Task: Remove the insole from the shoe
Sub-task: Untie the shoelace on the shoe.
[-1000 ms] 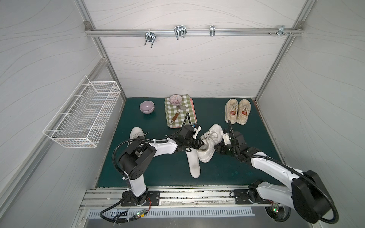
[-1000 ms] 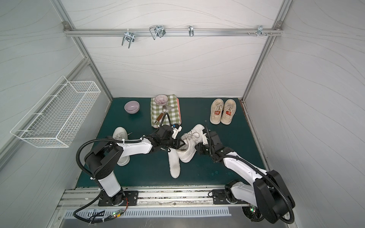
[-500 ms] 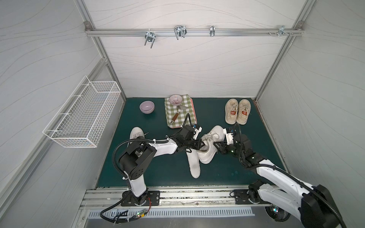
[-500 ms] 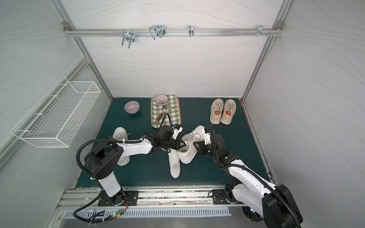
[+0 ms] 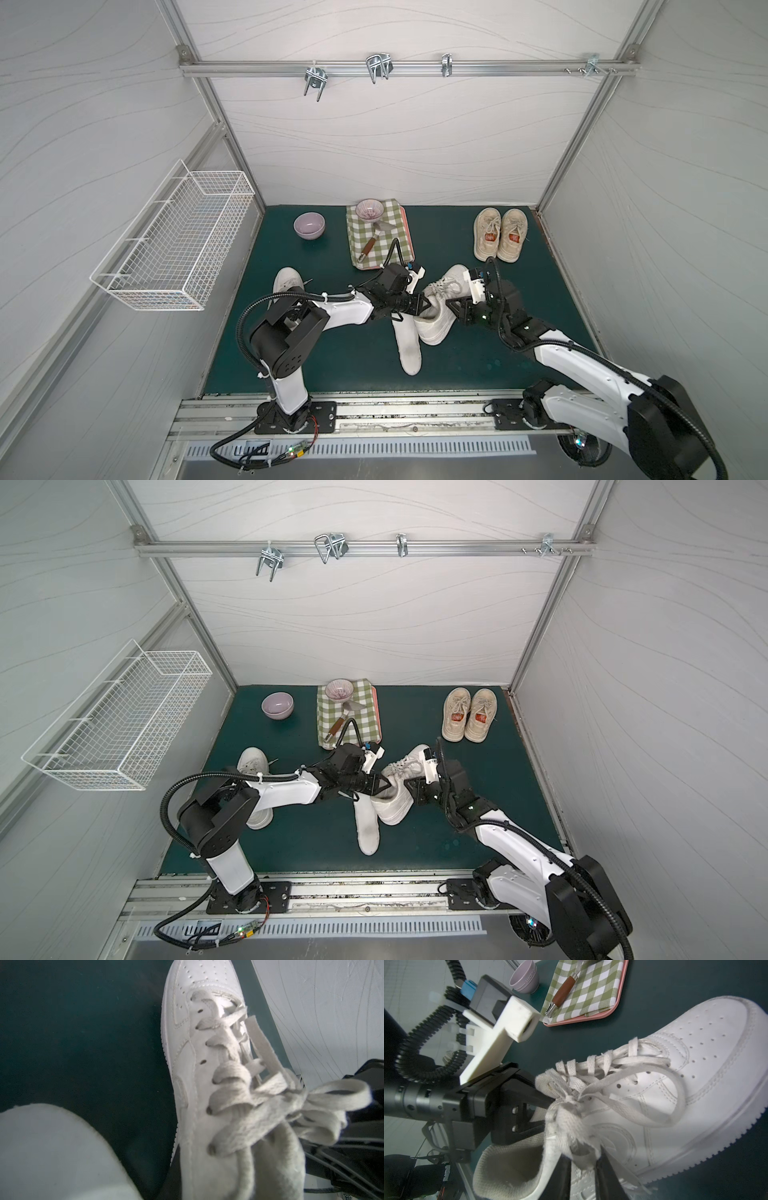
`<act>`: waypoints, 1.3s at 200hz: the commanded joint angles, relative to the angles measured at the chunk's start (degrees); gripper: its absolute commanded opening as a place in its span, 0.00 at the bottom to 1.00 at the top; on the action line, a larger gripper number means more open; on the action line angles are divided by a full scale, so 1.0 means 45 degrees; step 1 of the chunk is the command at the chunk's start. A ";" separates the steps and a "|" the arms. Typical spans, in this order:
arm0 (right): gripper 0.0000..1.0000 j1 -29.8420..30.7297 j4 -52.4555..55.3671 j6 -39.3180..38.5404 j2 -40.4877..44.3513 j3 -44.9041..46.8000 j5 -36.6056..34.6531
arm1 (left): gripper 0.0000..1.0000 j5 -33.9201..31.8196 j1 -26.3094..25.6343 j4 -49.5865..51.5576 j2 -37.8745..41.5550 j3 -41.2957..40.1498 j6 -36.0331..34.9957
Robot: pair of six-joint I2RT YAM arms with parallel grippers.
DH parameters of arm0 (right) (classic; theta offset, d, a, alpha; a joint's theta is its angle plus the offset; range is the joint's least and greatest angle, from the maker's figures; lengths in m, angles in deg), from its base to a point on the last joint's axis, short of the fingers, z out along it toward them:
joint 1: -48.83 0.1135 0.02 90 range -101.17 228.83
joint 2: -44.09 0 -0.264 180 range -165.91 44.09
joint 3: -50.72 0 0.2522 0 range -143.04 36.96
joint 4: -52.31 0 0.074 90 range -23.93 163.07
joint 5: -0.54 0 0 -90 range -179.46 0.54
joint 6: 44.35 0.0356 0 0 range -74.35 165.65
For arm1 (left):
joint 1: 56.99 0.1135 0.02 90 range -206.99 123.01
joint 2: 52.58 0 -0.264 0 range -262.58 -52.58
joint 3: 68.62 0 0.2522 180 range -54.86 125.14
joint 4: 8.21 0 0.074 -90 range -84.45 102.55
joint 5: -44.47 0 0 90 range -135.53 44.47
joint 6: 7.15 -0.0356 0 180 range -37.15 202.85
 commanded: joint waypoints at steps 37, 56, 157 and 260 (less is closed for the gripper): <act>0.27 0.0092 0.0060 -0.0157 -0.0598 -0.0554 -0.0499 | 0.00 0.0669 -0.0064 -0.1706 0.0504 0.0474 -0.0017; 0.24 0.0184 0.0106 -0.0128 -0.0684 -0.0565 -0.0359 | 0.00 0.0526 -0.0070 -0.1770 0.0512 0.0457 0.0167; 0.27 0.0496 0.0260 -0.0021 -0.0654 -0.0107 -0.0591 | 0.00 0.0476 0.0359 -0.2378 0.0627 0.0164 0.1140; 0.14 0.0670 -0.0079 0.0153 -0.1903 -0.0882 -0.0591 | 0.00 0.1319 0.0281 -0.3392 0.0559 0.0067 0.1334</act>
